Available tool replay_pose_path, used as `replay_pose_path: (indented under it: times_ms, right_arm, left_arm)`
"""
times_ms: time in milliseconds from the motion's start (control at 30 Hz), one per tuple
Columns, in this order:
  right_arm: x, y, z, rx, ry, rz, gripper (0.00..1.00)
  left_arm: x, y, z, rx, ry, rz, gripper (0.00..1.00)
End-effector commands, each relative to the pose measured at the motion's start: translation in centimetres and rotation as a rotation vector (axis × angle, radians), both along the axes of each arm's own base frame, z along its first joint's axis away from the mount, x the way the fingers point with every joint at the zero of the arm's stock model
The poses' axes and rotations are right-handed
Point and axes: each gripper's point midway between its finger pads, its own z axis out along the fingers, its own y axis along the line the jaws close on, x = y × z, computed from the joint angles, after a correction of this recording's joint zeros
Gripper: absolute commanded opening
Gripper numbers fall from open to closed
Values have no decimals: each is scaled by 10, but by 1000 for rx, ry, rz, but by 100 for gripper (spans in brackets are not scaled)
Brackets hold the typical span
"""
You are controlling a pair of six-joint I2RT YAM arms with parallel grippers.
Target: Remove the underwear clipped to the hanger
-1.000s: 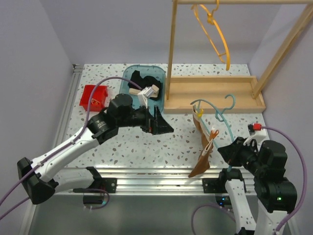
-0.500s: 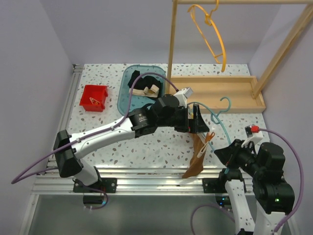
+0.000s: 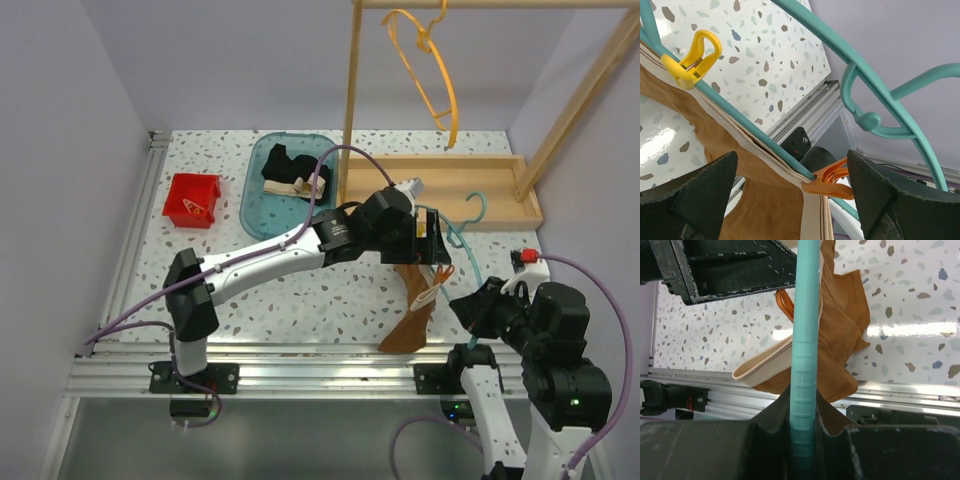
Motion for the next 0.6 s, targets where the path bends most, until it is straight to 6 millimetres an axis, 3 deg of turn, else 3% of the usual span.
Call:
replay_pose_path:
  times_ms: [0,433,467,533,567]
  right_arm:
    - [7,-6,20,-41,-72,-6,0]
    - [14,-19,31,-90,-79,-67,0]
    - [14,-21,33,-94,-80,-79,0]
    - [16,-22,37,-92,-86,-83,0]
    - [16,-22,38,-92,-87,-83,0]
  left_arm:
    - [-4,-4,19,-19,-13,-2,93]
    - [-18,13,-1,-12,6,-2,80]
    - [-20,18,-14,9,20,3,79]
    - [-23,22,-9,-23,20,9,78]
    - [-25,26,-19,-10,32,11,77]
